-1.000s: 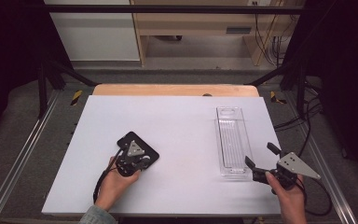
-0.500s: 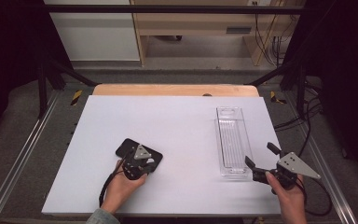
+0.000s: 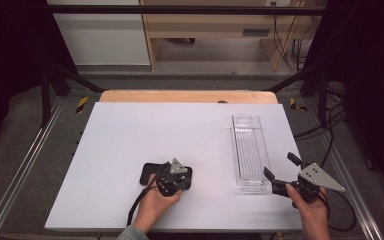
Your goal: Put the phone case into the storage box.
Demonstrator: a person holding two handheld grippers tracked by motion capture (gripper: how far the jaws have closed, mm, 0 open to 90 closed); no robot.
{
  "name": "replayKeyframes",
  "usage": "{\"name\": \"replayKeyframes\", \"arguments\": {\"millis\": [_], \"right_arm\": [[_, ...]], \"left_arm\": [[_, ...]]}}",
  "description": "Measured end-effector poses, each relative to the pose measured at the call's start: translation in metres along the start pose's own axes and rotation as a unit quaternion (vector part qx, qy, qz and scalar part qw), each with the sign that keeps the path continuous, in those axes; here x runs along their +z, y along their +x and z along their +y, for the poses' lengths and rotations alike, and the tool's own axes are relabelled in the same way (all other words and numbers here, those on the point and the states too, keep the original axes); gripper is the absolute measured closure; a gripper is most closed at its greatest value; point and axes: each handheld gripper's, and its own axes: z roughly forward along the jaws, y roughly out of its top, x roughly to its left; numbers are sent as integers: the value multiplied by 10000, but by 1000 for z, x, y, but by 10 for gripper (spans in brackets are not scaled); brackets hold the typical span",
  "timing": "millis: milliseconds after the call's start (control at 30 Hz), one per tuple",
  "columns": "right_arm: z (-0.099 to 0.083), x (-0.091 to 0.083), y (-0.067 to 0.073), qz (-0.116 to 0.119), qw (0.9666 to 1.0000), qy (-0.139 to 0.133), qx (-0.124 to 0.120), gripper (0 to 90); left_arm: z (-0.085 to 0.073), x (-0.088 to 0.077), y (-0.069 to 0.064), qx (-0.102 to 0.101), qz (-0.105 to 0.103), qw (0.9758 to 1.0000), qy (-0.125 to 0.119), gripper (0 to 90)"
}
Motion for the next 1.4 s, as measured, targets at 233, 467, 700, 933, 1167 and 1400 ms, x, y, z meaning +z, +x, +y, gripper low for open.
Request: {"name": "replayKeyframes", "arguments": {"millis": [233,467,700,933,1167,1400], "right_arm": [[0,0,-1,-5,10000,-16,1,51],[0,-2,-1,-10,10000,-27,13,51],[0,-1,0,5,10000,-4,-3,51],[0,0,0,-10,10000,11,2,50],[0,1,3,17,10000,29,-12,50],[0,0,2,-4,10000,16,-1,49]], "left_arm": [[12,13,-15,82,-66,9999,-32,900],[12,5,-12,223,88,9996,-174,900],[-1,-20,16,35,258,9991,-348,900],[-24,-45,45,-200,530,9976,-403,900],[-41,-56,63,-350,682,9964,-355,900],[-51,-56,67,-414,694,9963,-291,900]]}}
